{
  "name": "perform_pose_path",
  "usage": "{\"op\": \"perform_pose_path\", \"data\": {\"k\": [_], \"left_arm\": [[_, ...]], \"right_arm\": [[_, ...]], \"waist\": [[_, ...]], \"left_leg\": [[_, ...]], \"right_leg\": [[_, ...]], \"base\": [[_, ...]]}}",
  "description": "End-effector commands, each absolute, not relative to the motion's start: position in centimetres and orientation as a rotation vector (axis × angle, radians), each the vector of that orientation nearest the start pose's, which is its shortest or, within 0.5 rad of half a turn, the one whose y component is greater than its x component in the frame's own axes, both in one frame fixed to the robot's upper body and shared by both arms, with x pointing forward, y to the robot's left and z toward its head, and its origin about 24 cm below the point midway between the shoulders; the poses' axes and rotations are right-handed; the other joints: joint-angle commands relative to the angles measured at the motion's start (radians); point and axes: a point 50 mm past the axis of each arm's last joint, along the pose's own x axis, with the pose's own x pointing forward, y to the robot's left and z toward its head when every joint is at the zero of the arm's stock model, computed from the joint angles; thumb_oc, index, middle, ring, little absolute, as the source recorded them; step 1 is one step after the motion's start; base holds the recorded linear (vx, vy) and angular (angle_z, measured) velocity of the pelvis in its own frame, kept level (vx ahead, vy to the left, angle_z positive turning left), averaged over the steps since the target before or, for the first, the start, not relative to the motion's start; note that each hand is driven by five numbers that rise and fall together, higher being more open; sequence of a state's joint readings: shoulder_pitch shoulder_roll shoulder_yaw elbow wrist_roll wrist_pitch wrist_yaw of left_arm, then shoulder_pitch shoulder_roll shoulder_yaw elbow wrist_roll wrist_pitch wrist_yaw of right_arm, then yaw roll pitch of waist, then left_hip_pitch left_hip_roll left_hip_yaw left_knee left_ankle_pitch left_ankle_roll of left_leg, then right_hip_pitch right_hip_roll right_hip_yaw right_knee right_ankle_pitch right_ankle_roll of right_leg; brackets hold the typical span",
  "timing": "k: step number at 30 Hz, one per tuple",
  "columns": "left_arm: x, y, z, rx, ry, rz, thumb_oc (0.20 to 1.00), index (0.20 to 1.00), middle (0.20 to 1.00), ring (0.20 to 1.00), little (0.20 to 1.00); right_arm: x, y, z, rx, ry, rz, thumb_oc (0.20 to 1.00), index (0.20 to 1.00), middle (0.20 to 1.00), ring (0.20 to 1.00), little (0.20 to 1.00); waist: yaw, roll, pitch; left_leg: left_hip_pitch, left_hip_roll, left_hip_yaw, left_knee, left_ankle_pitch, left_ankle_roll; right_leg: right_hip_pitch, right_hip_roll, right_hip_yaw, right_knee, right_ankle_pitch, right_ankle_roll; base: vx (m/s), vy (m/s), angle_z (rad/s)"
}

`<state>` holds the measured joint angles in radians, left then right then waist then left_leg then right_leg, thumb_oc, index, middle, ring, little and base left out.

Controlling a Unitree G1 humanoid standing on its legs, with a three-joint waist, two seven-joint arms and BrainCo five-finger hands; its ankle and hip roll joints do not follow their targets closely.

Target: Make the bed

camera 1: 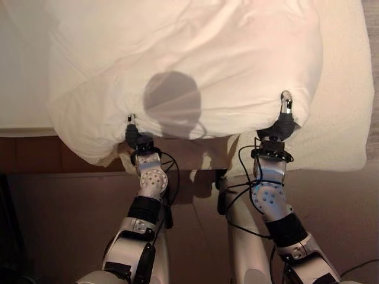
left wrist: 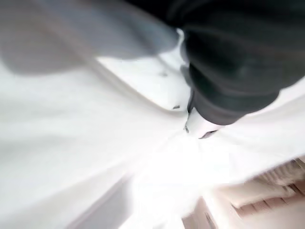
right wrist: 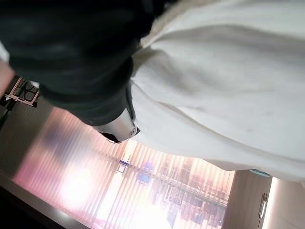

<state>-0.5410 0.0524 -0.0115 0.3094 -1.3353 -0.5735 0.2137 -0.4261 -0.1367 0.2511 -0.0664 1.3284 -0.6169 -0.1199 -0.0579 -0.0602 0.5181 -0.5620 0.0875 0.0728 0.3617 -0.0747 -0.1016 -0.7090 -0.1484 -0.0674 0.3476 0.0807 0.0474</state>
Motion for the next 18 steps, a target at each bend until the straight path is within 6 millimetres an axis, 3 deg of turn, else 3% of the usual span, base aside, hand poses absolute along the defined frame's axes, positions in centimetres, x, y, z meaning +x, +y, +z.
{"op": "perform_pose_path", "data": {"k": [1,4,5,8,10,13,14,16,18], "left_arm": [[31.0,24.4,14.8,-1.237,-0.756,0.470,0.200,0.200,0.200,0.200,0.200],[29.8,25.0,15.1,-1.205,-0.802,0.472,0.200,0.200,0.200,0.200,0.200],[28.7,25.7,15.0,-1.166,-0.838,0.490,0.200,0.200,0.200,0.200,0.200],[26.9,26.8,15.1,-1.115,-0.901,0.546,0.200,0.200,0.200,0.200,0.200],[26.2,26.8,15.9,-1.093,-0.942,0.548,0.200,0.200,0.200,0.200,0.200],[25.3,27.0,17.2,-1.040,-1.015,0.554,0.200,0.200,0.200,0.200,0.200],[25.3,27.0,17.2,-1.039,-1.015,0.554,0.200,0.200,0.200,0.200,0.200],[24.9,27.2,17.6,-1.024,-1.045,0.550,0.200,0.200,0.200,0.200,0.200],[25.3,26.7,17.9,-1.056,-1.050,0.513,0.200,0.200,0.200,0.200,0.200]], "right_arm": [[27.7,-17.7,18.7,1.242,-0.843,0.042,0.200,0.200,0.200,0.200,0.200],[27.5,-18.7,17.1,1.218,-0.809,-0.047,0.200,0.200,0.200,0.200,0.200],[27.5,-19.6,16.0,1.177,-0.776,-0.106,0.200,0.200,0.200,0.200,0.200],[27.5,-20.4,14.6,1.137,-0.721,-0.172,0.200,0.200,0.200,0.200,0.200],[27.4,-21.5,13.9,1.091,-0.707,-0.238,0.200,0.200,0.200,0.200,0.200],[27.2,-22.5,11.9,1.003,-0.623,-0.357,0.200,0.200,0.200,0.200,0.200],[27.2,-22.5,11.9,1.003,-0.624,-0.358,0.200,0.200,0.200,0.200,0.200],[27.2,-23.1,11.6,0.953,-0.602,-0.396,0.200,0.200,0.200,0.200,0.200],[27.1,-23.7,11.1,0.909,-0.580,-0.449,0.200,0.200,0.200,0.200,0.200]], "waist": [[0.021,-0.002,-0.112],[0.042,-0.010,-0.134],[0.067,-0.025,-0.143],[0.091,-0.057,-0.135],[0.093,-0.058,-0.124],[0.107,-0.054,-0.119],[0.107,-0.053,-0.118],[0.107,-0.040,-0.115],[0.099,-0.034,-0.102]], "left_leg": [[0.002,-0.043,-0.051,-0.137,0.101,0.033],[0.063,-0.031,-0.103,-0.254,0.172,0.006],[0.087,-0.035,-0.167,-0.297,0.194,-0.005],[0.134,-0.022,-0.251,-0.280,0.160,-0.002],[0.133,0.025,-0.227,-0.262,0.163,0.006],[0.177,0.117,-0.278,-0.305,0.202,-0.012],[0.175,0.118,-0.280,-0.309,0.209,-0.012],[0.177,0.098,-0.294,-0.273,0.172,-0.010],[0.141,0.034,-0.247,-0.156,0.084,0.002]], "right_leg": [[0.096,0.045,-0.047,0.028,-0.146,0.041],[0.142,0.063,-0.095,-0.013,-0.155,0.029],[0.161,0.065,-0.105,-0.035,-0.159,0.026],[0.180,0.060,-0.096,-0.001,-0.178,0.023],[0.183,0.039,-0.114,0.028,-0.190,0.024],[0.207,-0.002,-0.098,0.046,-0.193,0.049],[0.207,-0.001,-0.099,0.041,-0.186,0.049],[0.216,-0.036,-0.072,0.015,-0.145,0.086],[0.265,-0.107,-0.052,-0.049,-0.080,0.128]], "base": [[0.07,-0.241,0.08],[0.04,-0.212,0.30],[0.04,-0.133,0.37],[0.02,-0.074,0.08],[-0.04,0.049,0.27],[0.00,0.306,0.38],[0.00,0.424,0.28],[-0.04,0.450,0.12],[-0.05,0.642,-0.01]]}}
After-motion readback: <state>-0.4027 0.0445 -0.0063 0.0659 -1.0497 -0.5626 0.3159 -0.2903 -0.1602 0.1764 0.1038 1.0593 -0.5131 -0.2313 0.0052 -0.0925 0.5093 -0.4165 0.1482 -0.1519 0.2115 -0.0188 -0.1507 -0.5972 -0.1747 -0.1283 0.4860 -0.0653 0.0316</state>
